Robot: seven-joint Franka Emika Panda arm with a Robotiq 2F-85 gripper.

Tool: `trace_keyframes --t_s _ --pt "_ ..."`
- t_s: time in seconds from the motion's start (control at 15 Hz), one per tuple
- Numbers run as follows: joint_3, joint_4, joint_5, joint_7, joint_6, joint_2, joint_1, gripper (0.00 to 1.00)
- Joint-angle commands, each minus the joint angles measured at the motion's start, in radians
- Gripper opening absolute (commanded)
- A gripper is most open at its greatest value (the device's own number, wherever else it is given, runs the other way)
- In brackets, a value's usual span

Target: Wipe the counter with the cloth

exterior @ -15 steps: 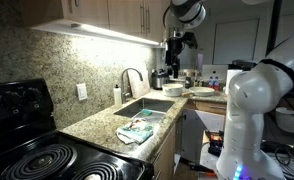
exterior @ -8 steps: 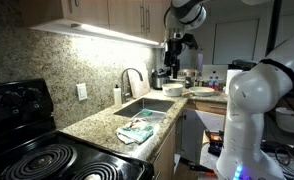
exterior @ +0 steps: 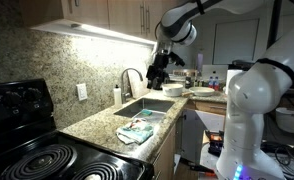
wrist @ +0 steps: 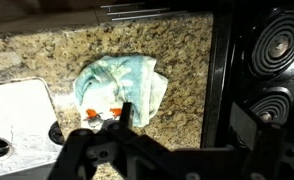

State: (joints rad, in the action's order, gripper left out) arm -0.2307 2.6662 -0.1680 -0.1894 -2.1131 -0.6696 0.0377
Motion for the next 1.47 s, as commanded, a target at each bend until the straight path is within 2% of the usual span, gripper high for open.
trace_keyframes --t_s 0.0,0.2,0.27,0.47,0.53,0.67,0.87,1.2,1.33,1.4 --pt "0.114 0.040 0.009 0.065 -0.224 0.153 -0.023 1.00" --pt "0.205 0.055 0.057 0.201 -0.386 0.289 0.000 1.00" --pt "0.244 0.060 0.095 0.283 -0.454 0.335 0.023 1.00" --pt "0.320 0.047 0.221 0.516 -0.509 0.411 0.080 1.00" --pt "0.265 0.058 0.160 0.399 -0.478 0.372 0.030 1.00" --pt "0.291 0.052 0.196 0.475 -0.493 0.409 0.048 1.00" --pt "0.294 0.043 0.211 0.486 -0.498 0.417 0.058 1.00" --pt "0.258 -0.037 0.403 0.424 -0.535 0.444 0.123 1.00" --pt "0.219 -0.069 0.392 0.350 -0.568 0.476 0.113 1.00" --pt "0.187 -0.083 0.335 0.276 -0.586 0.498 0.088 1.00"
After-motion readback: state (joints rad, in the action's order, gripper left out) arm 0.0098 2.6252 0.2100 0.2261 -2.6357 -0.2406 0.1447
